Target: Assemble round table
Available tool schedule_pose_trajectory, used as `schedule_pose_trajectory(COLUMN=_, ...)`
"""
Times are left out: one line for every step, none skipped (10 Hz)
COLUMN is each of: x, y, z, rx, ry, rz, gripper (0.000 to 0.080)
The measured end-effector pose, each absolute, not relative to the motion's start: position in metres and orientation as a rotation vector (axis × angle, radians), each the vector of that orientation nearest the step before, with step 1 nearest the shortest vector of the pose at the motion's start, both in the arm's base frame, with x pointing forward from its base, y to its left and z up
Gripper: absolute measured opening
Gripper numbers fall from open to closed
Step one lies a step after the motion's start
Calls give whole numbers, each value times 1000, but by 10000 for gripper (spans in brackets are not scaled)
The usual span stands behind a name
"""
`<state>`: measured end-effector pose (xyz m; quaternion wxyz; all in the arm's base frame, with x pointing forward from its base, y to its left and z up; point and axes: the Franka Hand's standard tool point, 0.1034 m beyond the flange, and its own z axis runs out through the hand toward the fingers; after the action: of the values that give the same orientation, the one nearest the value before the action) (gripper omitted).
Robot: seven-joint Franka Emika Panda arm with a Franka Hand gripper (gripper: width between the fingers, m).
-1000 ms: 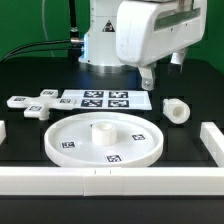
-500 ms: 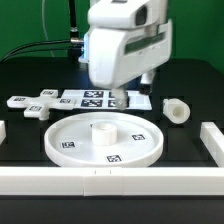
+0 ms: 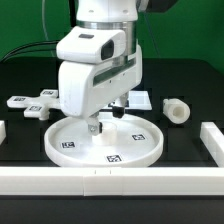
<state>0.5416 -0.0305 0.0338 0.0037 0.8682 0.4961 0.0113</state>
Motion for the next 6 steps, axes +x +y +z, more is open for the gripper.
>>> schedule_pose_trajectory(x=542, y=-33, z=31, rx=2727, ry=1549, rz=32, gripper=650)
schedule_pose_trajectory(x=541, y=-33, z=28, rx=2731, ry=1551, rz=21, gripper=650)
schedule_pose_trajectory(x=539, y=-31, z=25, rx=2739, ry=1554, rz=1, gripper=650)
schedule_pose_trajectory(x=539, y=-29, z=20, rx=2744, ry=1562, rz=-17, gripper=650)
schedule_pose_trajectory(x=539, y=-30, z=17, rx=2745, ry=1564, rz=-20, gripper=650)
schedule_pose_trajectory(x=537, y=-31, z=13, rx=2749, ry=1563, rz=-28, gripper=650)
